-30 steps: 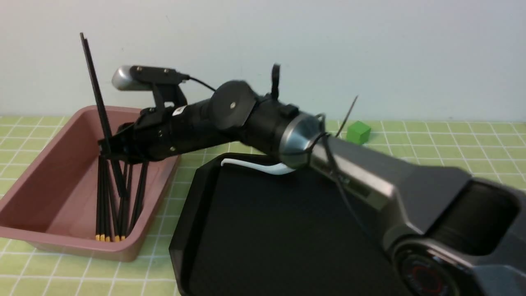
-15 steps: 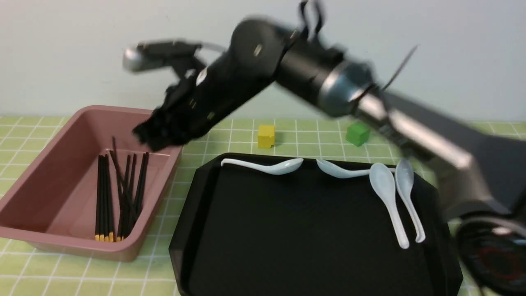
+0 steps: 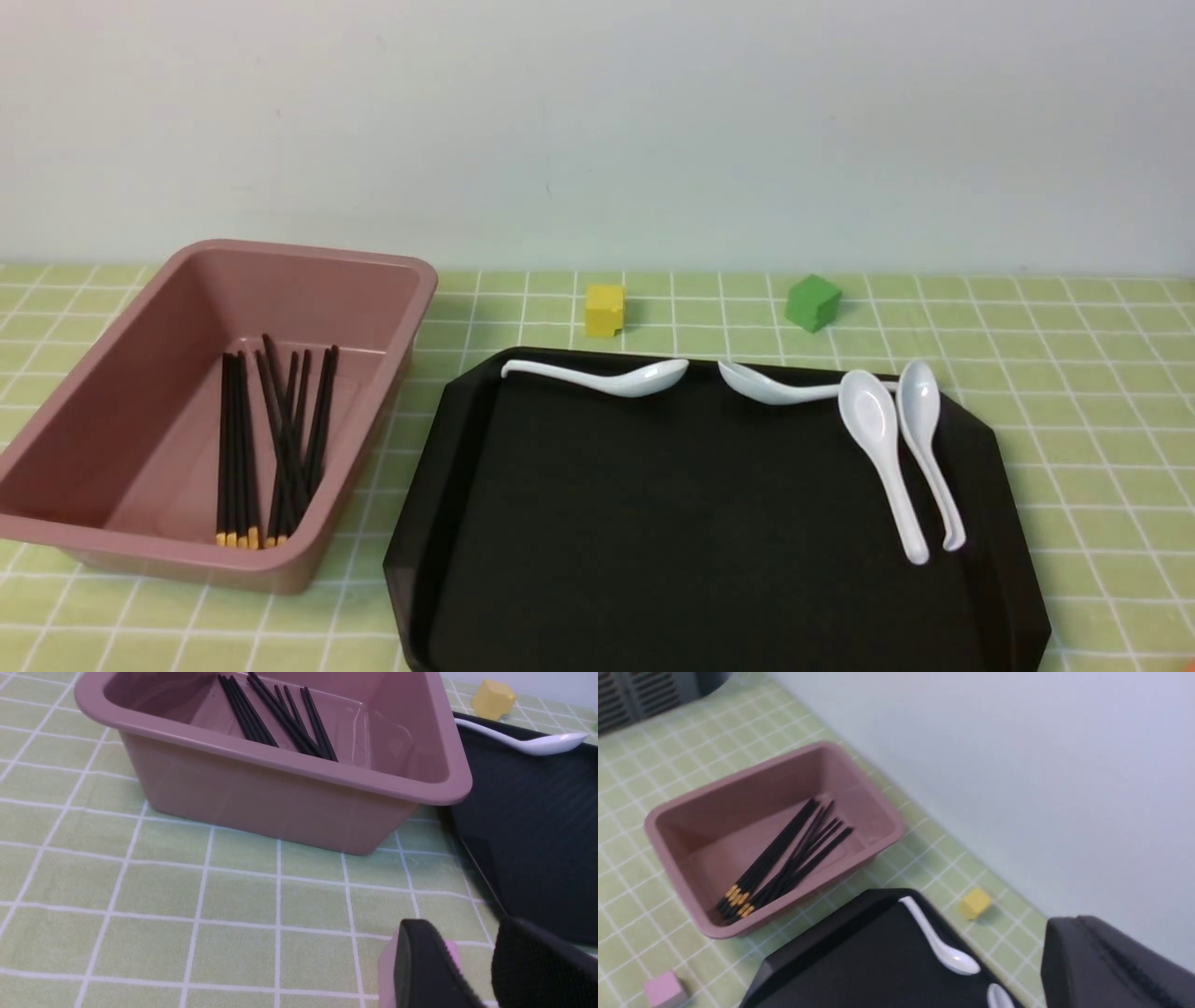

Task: On green tablecloth take chopsticks from black tray and put them in box.

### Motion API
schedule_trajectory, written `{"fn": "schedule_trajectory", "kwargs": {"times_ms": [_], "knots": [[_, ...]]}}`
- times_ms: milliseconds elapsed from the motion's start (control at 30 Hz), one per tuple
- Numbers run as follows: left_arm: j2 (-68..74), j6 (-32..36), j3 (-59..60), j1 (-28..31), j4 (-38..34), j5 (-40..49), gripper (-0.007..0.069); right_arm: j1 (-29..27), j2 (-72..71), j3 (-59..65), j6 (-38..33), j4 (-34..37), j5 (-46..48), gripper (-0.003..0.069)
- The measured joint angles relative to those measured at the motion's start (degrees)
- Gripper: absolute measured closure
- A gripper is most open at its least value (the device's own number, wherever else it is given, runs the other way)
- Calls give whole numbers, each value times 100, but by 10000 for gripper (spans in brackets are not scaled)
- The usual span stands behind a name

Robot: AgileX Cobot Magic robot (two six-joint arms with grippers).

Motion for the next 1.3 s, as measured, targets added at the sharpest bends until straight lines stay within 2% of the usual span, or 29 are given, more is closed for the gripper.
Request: {"fn": "schedule_trajectory", "kwargs": {"times_ms": [100, 133, 167, 267, 400, 533, 700, 1300], "knots": [[0, 0, 0, 0, 0, 0, 386, 0, -1035, 800, 125, -176, 0, 662], [0, 0, 0, 0, 0, 0, 386, 0, -1882, 1816, 313, -205, -159, 661], [0, 0, 0, 0, 0, 0, 386, 0, -2370, 2307, 399, -200, -467, 661], [0, 0, 0, 0, 0, 0, 386, 0, -3614, 4101, 581, -120, -1837, 659], [0, 0, 0, 0, 0, 0, 386, 0, -5045, 7072, 704, 76, -4220, 659], [0, 0, 0, 0, 0, 0, 386, 0, -5739, 8876, 932, 192, -5910, 658], [0, 0, 0, 0, 0, 0, 386, 0, -5926, 9597, 978, 205, -6765, 656], [0, 0, 0, 0, 0, 0, 386, 0, -5926, 9798, 978, 195, -6561, 644]]}}
